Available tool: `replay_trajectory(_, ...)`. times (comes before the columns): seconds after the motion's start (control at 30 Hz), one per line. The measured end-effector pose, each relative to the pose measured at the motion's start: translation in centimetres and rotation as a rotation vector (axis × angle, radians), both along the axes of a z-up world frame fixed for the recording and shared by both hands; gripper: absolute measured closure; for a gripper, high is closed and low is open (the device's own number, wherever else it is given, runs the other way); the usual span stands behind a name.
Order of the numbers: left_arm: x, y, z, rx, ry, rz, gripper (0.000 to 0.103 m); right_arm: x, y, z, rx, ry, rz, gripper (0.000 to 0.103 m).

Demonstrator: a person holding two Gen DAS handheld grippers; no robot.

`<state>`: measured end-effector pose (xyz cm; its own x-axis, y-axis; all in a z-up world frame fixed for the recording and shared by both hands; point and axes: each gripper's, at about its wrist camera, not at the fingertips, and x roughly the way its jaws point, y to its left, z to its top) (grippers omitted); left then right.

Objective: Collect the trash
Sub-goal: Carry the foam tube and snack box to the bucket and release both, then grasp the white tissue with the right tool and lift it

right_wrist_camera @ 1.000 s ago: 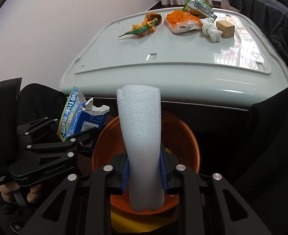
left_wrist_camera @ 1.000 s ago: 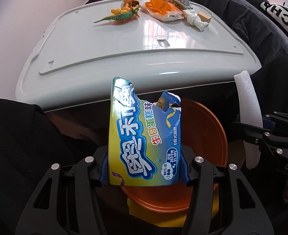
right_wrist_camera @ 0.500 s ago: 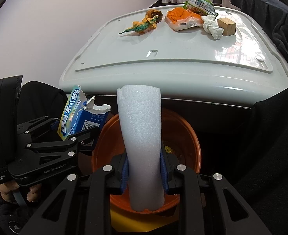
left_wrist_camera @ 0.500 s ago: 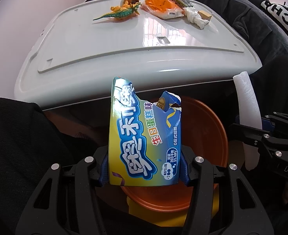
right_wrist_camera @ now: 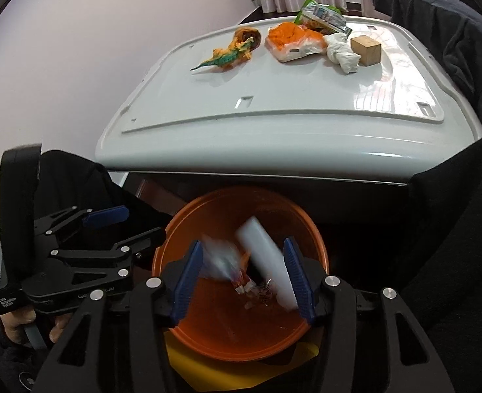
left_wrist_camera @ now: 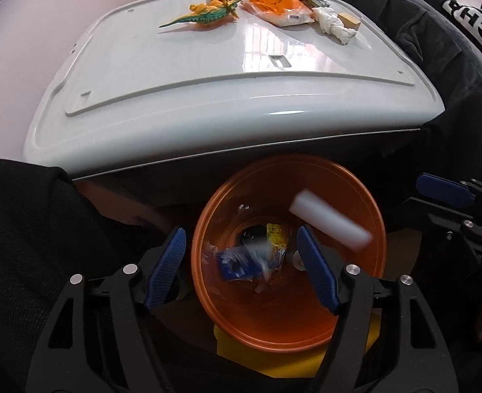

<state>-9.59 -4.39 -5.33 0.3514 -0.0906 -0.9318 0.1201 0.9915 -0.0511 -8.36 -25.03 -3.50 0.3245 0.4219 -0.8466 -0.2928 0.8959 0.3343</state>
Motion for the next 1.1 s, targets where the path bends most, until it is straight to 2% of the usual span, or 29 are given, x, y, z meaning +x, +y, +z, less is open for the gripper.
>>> replay_trajectory(0.5, 0.0, 0.2, -0.1, -0.026, 0.005, 0.007, 0.034, 0.5, -0.3, -0.2, 0.02, 0.014, -0.008, 0.051)
replay_trajectory(0.63, 0.2, 0.6, 0.8, -0.05, -0.02, 0.002, 0.034, 2.2, -1.3, 0.7, 0.041, -0.002, -0.035, 0.051)
replay_trajectory(0.87, 2.3, 1.1, 2.9, -0.08, -0.096, 0.012, 0.033, 11.1, -3.4, 3.7, -0.001, -0.09, -0.092, 0.051)
replay_trajectory(1.1, 4.8, 1.6, 3.6, -0.097, -0.166, 0.035, 0.032, 21.1, -3.9, 2.5, -0.034, -0.078, -0.082, 0.051)
